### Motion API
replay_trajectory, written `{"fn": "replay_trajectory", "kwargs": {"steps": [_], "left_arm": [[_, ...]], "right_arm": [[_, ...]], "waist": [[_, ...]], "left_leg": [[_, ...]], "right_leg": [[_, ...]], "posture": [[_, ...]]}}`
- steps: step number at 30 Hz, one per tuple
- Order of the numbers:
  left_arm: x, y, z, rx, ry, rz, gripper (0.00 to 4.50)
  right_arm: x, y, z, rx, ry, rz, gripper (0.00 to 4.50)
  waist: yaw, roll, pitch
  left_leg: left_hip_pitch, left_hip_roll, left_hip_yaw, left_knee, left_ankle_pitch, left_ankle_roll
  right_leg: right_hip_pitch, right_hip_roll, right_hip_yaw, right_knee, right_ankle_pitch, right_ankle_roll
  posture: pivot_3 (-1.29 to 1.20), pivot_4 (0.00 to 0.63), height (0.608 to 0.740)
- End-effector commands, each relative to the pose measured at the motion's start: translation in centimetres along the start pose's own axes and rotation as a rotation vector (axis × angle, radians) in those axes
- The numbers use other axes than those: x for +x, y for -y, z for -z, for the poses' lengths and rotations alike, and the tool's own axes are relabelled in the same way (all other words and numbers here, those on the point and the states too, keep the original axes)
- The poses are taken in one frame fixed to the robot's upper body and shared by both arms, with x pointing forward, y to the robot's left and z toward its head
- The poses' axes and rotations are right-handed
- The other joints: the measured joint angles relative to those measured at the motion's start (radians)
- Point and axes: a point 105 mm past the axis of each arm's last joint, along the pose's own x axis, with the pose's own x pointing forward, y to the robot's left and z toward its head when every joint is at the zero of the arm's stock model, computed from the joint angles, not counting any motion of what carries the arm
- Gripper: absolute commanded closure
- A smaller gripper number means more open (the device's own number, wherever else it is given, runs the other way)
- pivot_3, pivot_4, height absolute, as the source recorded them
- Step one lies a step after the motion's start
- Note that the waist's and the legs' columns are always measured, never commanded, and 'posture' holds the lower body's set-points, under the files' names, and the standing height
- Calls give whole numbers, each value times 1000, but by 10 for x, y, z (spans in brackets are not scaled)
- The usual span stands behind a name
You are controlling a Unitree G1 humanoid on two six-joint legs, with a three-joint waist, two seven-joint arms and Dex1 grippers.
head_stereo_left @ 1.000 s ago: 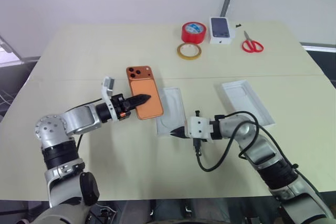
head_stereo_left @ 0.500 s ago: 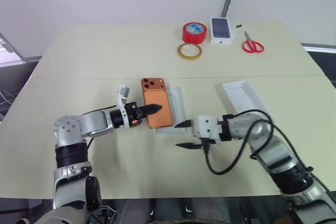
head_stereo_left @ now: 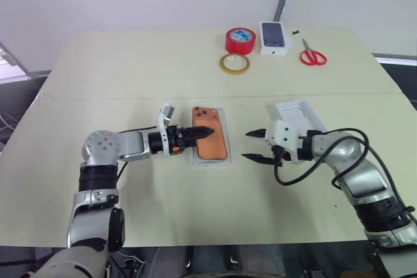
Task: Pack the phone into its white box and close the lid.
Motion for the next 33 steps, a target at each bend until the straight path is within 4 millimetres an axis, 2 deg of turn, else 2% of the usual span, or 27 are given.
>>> {"fn": "replay_trajectory", "kwargs": {"steps": [1,8,13,17,19,20,22,24,25,26,27,31,33], "left_arm": [[-8,4,-5,65,-8,-33,46],[-23,4,-5,126,-33,-92,46],[-32,18,-9,186,-32,-84,46],[-38,17,-20,260,33,-149,46],[-42,4,-35,333,112,-266,570],[-45,-8,-38,431,117,-368,939],[-49,-24,-41,607,114,-478,1850],[-49,-32,-43,605,139,-484,2942],[-48,-36,-42,632,128,-494,3355],[-46,-40,-38,659,92,-503,4020],[-43,-43,-34,689,62,-506,4452],[-18,-41,-23,653,39,-430,4452],[-5,-41,-10,643,-33,-400,4452]], "right_arm": [[2,1,-12,-54,34,8,1490],[5,9,-15,-68,48,24,1490],[10,10,-15,-68,53,22,1490],[13,15,-15,-59,61,44,1490],[14,27,-10,-56,36,107,2063],[14,33,-7,-73,20,135,2409],[15,41,-4,-108,1,182,3374],[18,43,-1,-117,-13,192,4428],[20,42,0,-123,-17,186,4500],[23,41,0,-126,-19,187,4500],[26,40,0,-128,-21,189,4500],[36,31,0,-127,-16,154,4500],[39,29,-2,-130,-8,148,4500]], "waist": [[-1,0,0],[-1,0,0],[-1,0,0],[-2,0,0],[-3,0,0],[-4,0,0],[-7,0,0],[0,0,0],[3,0,0],[4,0,0],[4,0,0],[4,0,0],[4,0,0]], "left_leg": [[0,0,0,0,0,0],[0,0,0,1,0,0],[0,0,0,1,0,0],[0,0,0,1,0,0],[0,0,0,1,0,0],[0,0,0,1,0,0],[0,0,0,0,0,0],[1,0,1,-1,0,0],[1,0,1,-1,0,0],[0,0,1,-1,0,0],[0,0,1,0,0,0],[0,0,1,0,0,0],[-1,0,1,1,0,1]], "right_leg": [[0,0,0,0,0,0],[0,0,0,1,0,0],[0,0,0,1,0,0],[0,0,0,1,0,0],[0,0,0,1,0,0],[0,0,0,1,0,0],[-1,0,0,2,0,0],[-1,0,1,1,0,0],[-1,0,1,1,0,0],[-1,0,1,1,0,0],[-1,0,1,1,0,0],[-1,0,1,1,0,0],[-1,0,1,2,0,0]], "posture": [[0,150,740],[0,150,740],[0,150,740],[0,150,740],[0,150,740],[0,150,740],[0,150,740],[0,150,740],[0,150,740],[0,150,740],[0,150,740],[0,150,740],[0,150,740]]}}
